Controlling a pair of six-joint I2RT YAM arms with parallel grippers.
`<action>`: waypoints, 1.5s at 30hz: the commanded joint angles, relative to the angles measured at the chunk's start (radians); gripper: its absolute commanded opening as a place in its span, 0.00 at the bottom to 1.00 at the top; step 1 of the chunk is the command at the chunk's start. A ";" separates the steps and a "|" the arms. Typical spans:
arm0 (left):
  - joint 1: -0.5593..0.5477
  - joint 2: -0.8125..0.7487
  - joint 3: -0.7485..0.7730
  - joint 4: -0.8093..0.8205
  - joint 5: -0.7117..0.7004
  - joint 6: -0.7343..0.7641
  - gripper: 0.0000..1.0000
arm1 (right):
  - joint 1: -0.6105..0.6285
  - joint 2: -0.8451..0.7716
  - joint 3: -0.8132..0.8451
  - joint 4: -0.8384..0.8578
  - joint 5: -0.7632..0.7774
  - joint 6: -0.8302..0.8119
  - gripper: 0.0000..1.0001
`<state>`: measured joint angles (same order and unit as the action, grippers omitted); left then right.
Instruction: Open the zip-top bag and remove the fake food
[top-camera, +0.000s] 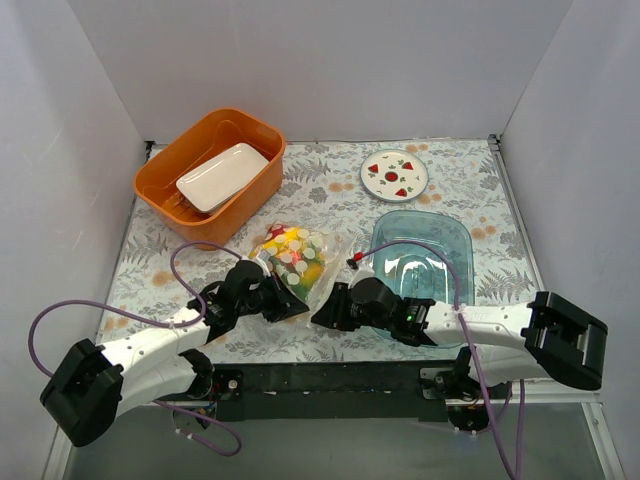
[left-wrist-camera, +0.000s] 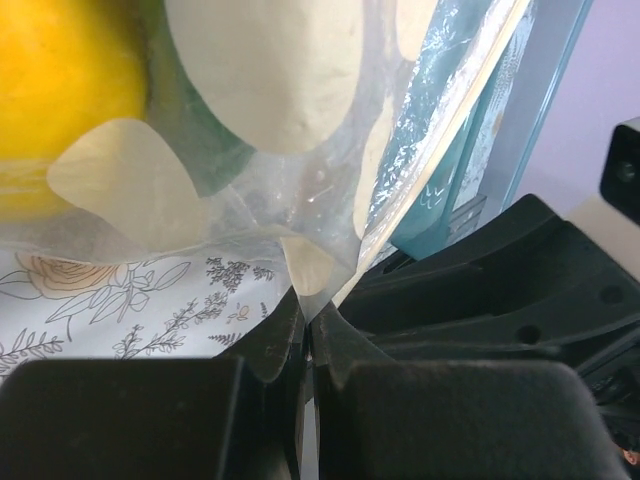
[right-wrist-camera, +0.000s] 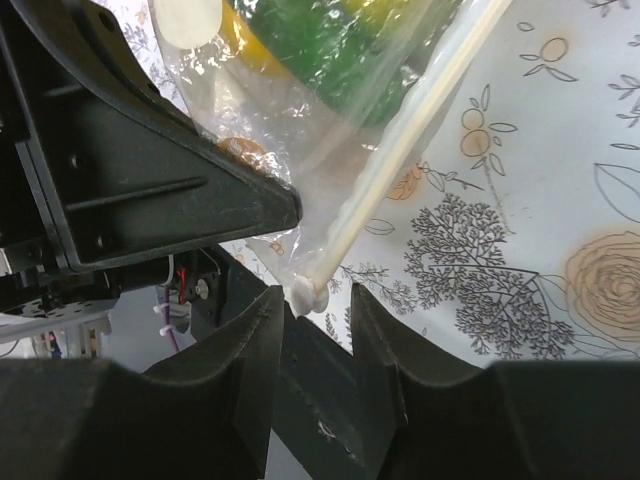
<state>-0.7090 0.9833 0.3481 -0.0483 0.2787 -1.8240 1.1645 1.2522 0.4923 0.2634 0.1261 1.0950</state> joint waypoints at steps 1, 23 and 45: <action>0.000 0.005 0.051 0.013 0.020 -0.009 0.00 | 0.017 0.035 0.000 0.105 -0.006 0.029 0.41; -0.001 -0.002 0.014 0.004 0.063 0.012 0.00 | -0.023 -0.072 0.005 0.007 0.128 0.020 0.10; 0.000 0.008 0.037 -0.030 0.114 0.075 0.21 | -0.114 -0.028 0.005 0.060 -0.028 -0.032 0.09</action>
<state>-0.7094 0.9894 0.3687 -0.0338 0.3553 -1.7813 1.0550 1.1934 0.4637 0.2840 0.1040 1.0950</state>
